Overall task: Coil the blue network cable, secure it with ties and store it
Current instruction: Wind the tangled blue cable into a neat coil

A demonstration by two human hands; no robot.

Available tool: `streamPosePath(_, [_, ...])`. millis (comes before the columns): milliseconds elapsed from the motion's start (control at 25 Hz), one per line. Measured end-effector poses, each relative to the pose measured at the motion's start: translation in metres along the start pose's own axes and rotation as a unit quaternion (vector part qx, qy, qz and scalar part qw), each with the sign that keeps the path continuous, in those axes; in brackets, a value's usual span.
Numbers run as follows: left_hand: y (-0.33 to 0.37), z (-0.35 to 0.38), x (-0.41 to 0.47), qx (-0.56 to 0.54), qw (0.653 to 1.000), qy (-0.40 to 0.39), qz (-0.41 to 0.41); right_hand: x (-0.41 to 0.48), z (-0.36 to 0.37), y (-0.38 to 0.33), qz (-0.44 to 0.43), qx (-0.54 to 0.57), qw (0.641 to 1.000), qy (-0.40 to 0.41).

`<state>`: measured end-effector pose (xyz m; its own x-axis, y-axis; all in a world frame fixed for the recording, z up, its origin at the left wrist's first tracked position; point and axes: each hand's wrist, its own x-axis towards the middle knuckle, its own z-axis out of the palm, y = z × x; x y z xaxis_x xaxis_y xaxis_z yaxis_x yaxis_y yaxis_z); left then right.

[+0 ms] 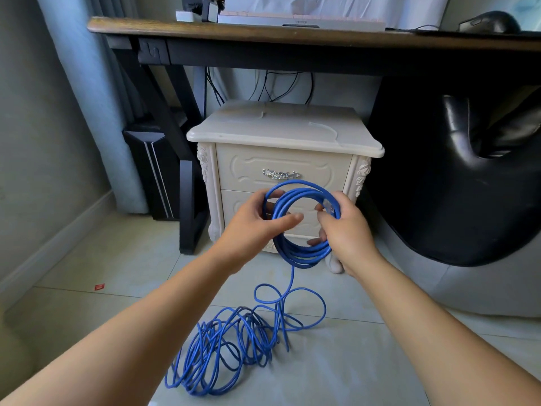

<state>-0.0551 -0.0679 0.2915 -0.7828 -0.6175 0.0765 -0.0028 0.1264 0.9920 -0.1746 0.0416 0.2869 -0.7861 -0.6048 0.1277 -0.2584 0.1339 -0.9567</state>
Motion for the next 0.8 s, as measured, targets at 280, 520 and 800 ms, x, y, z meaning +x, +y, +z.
streamPosePath(280, [0.006,-0.003,0.002,0.31,0.938,0.015,0.156,0.001,-0.006,-0.005,-0.104,-0.169,0.979,-0.042])
streamPosePath(520, [0.006,0.005,0.006,0.326,0.941,-0.022,0.09,0.001,-0.002,-0.002,-0.137,-0.233,0.961,-0.055])
streamPosePath(800, [0.0,-0.002,0.012,0.103,0.99,0.099,0.01,-0.003,-0.007,-0.009,0.097,0.113,0.973,-0.177])
